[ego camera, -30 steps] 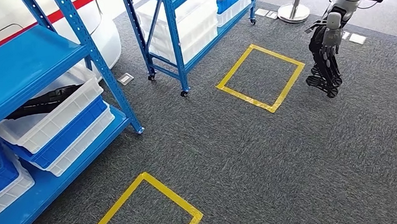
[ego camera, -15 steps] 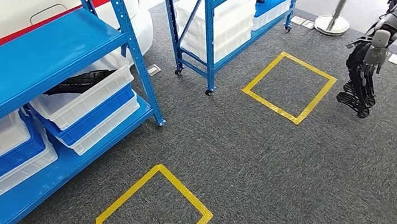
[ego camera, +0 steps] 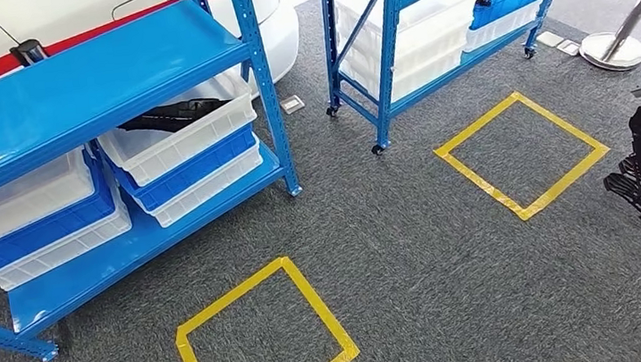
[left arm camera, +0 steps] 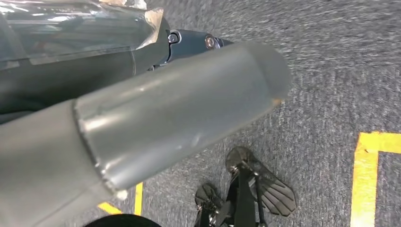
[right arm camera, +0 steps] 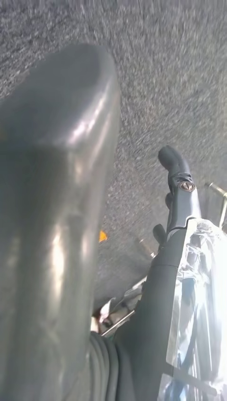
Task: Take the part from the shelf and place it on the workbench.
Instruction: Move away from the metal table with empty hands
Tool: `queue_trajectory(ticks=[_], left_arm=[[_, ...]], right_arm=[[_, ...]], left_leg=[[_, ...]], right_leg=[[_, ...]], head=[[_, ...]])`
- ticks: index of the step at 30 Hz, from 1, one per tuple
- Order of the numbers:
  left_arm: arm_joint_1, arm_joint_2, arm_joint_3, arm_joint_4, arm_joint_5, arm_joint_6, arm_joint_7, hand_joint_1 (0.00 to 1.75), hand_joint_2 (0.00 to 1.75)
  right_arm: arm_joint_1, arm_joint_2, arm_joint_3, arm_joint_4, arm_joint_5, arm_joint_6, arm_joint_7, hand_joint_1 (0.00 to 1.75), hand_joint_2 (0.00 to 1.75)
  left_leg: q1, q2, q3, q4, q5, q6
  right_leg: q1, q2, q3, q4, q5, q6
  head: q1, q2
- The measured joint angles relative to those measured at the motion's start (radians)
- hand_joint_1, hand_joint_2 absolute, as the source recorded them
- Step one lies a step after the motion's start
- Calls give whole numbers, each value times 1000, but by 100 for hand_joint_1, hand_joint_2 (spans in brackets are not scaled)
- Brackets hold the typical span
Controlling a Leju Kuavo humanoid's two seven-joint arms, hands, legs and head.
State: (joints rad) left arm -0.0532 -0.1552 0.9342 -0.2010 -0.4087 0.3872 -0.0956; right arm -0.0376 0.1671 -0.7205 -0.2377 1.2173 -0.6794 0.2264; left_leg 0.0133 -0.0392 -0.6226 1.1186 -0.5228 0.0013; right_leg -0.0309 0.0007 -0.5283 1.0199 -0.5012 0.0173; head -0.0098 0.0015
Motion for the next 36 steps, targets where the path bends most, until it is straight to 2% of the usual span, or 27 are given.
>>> queue_trajectory(ticks=[1,2,3,4,5,6,7,8,9,10,12,14,16,18,19,20,22,23,25,27,28,30,31,33,34,35,36], left_arm=[[-1,0,0,0,0,0,0,0,0],[-2,0,0,0,0,0,0,0,0],[-1,0,0,0,0,0,0,0,0],[0,0,0,0,0,0,0,0,0],[2,0,0,0,0,0,0,0,0],[2,0,0,0,0,0,0,0,0],[1,0,0,0,0,0,0,0,0],[-2,1,0,0,0,0,0,0,0],[-4,1,0,0,0,0,0,0,0],[-6,1,0,0,0,0,0,0,0],[-4,1,0,0,0,0,0,0,0],[-2,0,1,0,0,0,1,0,0],[-4,-2,1,0,0,-1,1,0,0],[-5,-2,0,0,0,-1,1,0,0],[-4,-2,0,0,0,-2,1,0,0],[-4,-3,0,1,-1,-2,1,0,0],[-2,-4,1,1,-3,-3,2,0,0],[-2,-4,1,1,-4,-4,2,0,0],[-1,-4,0,1,-7,-5,2,0,0],[1,-3,0,1,-10,-5,2,0,0],[2,-2,0,1,-11,-6,2,0,0],[1,-2,0,1,-12,-7,2,0,0],[-1,-2,0,1,-12,-7,2,0,0],[-2,-2,0,1,-12,-8,2,0,0],[-1,-2,0,1,-13,-9,2,0,0],[0,-2,0,1,-14,-10,2,0,0],[1,-2,0,1,-14,-10,2,0,0]], right_arm=[[1,0,-1,0,0,0,0,0,0],[2,-1,-2,0,0,0,0,0,0],[3,-1,-3,0,0,0,0,0,0],[3,-1,-3,0,0,0,0,0,0],[2,-1,-3,0,1,0,0,0,0],[1,-1,-4,0,2,0,0,0,0],[0,0,-4,0,3,0,0,0,0],[-1,0,-4,0,6,0,0,0,0],[-1,0,-4,0,8,0,-1,0,0],[-2,1,-4,1,11,0,-1,0,0],[-5,1,-4,1,17,0,-1,0,0],[-7,0,-4,1,19,0,-1,0,0],[-5,-3,-4,2,19,0,-1,0,0],[-2,-5,-6,4,19,0,0,0,0],[-1,-6,-8,4,19,0,1,0,0],[-1,-8,-10,5,19,0,2,0,0],[-1,-11,-15,5,19,0,5,0,0],[-1,-11,-18,6,19,0,5,0,0],[-3,-11,-22,7,20,0,6,0,0],[-6,-10,-25,8,21,0,7,0,0],[-7,-10,-27,9,21,0,8,0,0],[-6,-8,-29,9,22,0,10,0,0],[-4,-8,-30,10,23,0,12,0,0],[-2,-9,-31,13,24,0,16,0,0],[-2,-10,-32,14,24,0,18,0,0],[-2,-10,-33,16,24,0,20,0,0],[-3,-10,-34,18,24,0,22,0,0]], left_leg=[[0,19,-35,69,-32,-3],[0,28,-69,133,-57,-4],[0,32,-92,174,-65,-4],[0,35,-97,178,-55,-2],[-1,40,-80,142,-27,2],[-2,52,-48,79,8,8],[-6,75,-13,10,35,15],[-11,95,15,-44,52,21],[-16,108,30,-75,57,26],[-20,110,33,-87,54,29],[-20,87,35,-96,57,35],[-14,65,45,-111,67,45],[-12,41,50,-118,73,51],[-12,13,49,-117,73,53],[-12,-2,50,-116,72,52],[-11,-15,51,-115,71,51],[-9,-41,51,-108,67,44],[-10,-52,50,-103,63,38],[-12,-70,47,-97,59,27],[-10,-81,44,-97,59,19],[-9,-70,40,-91,55,16],[-8,-21,15,-38,23,7],[-8,8,-12,17,-6,3],[-6,31,-79,144,-58,-2],[-5,34,-100,179,-63,-2],[-4,36,-100,176,-49,-1],[-4,41,-81,135,-21,3]], right_leg=[[3,-12,0,0,-2,-6],[6,-24,0,0,-4,-10],[8,-36,0,0,-5,-12],[9,-47,1,0,-7,-14],[11,-58,4,0,-9,-15],[12,-67,7,0,-11,-15],[13,-76,10,0,-13,-15],[16,-84,11,0,-17,-11],[19,-92,14,-1,-20,-7],[21,-101,16,-2,-22,-2],[24,-116,23,-4,-27,8],[23,-83,13,30,-48,12],[19,-30,-37,136,-97,6],[18,-12,-97,244,-132,7],[17,-9,-108,254,-127,13],[16,-7,-102,231,-107,22],[10,11,-53,109,-46,40],[8,27,-32,55,-24,42],[8,50,-14,7,-6,33],[9,42,-9,7,-4,18],[7,34,-6,6,-3,13],[4,15,-3,4,-2,0],[7,4,-2,4,-3,-6],[12,-21,-3,4,-6,-14],[14,-32,-3,4,-8,-16],[15,-43,-2,4,-9,-18],[16,-53,0,4,-11,-18]], head=[[-3,0],[-4,0],[-4,0],[-4,0],[-4,0],[-5,0],[-5,0],[-5,0],[-4,0],[-4,0],[-4,0],[-1,0],[3,0],[6,0],[7,0],[7,0],[8,0],[10,0],[12,0],[10,0],[9,0],[1,0],[-2,0],[-6,0],[-6,0],[-6,0],[-6,0]])
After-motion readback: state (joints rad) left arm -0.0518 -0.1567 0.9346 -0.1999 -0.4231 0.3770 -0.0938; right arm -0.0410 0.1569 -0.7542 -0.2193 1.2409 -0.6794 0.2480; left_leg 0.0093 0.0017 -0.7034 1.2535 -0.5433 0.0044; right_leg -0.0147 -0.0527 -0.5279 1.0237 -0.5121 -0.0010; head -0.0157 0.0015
